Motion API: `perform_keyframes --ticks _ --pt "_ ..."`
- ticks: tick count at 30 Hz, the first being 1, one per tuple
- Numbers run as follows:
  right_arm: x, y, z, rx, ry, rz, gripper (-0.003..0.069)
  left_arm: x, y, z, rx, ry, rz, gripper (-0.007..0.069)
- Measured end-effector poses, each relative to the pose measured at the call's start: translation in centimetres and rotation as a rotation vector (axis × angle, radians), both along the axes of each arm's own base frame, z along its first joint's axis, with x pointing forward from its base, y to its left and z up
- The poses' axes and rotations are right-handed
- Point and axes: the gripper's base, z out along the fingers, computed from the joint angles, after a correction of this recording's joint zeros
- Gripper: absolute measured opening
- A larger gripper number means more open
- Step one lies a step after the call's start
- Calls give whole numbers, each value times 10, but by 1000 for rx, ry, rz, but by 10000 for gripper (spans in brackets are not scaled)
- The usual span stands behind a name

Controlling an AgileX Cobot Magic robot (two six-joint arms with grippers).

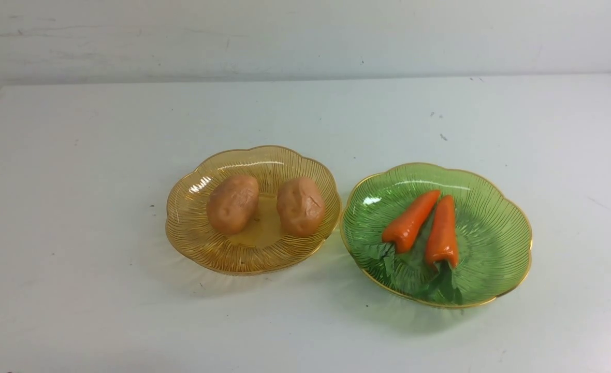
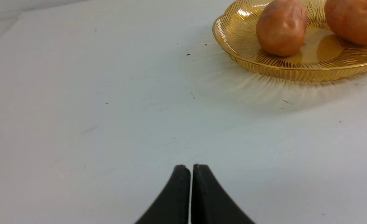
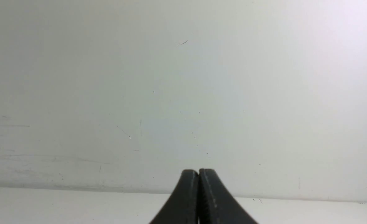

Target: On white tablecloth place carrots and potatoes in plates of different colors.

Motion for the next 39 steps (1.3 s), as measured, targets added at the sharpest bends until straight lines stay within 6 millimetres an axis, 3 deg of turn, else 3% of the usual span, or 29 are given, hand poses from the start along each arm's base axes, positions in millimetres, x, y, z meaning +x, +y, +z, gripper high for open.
perform_keyframes --ticks 14,19,22,25,27,39 --pt "0 -1 -6 -45 25 -26 -15 0 0 0 0 1 0 -3" --pt "4 -4 -28 -101 86 -119 -15 0 0 0 -1 1 0 -3" --pt "11 -8 -63 -119 177 -202 -15 0 0 0 -1 1 0 -3" --pt "18 -12 -114 -127 331 -256 -15 0 0 0 -1 0 0 -3" --pt "19 -13 -133 -130 420 -265 -15 0 0 0 -1 2 0 -3" --pt "18 -13 -134 -135 433 -266 -15 0 0 0 -2 2 0 -3"
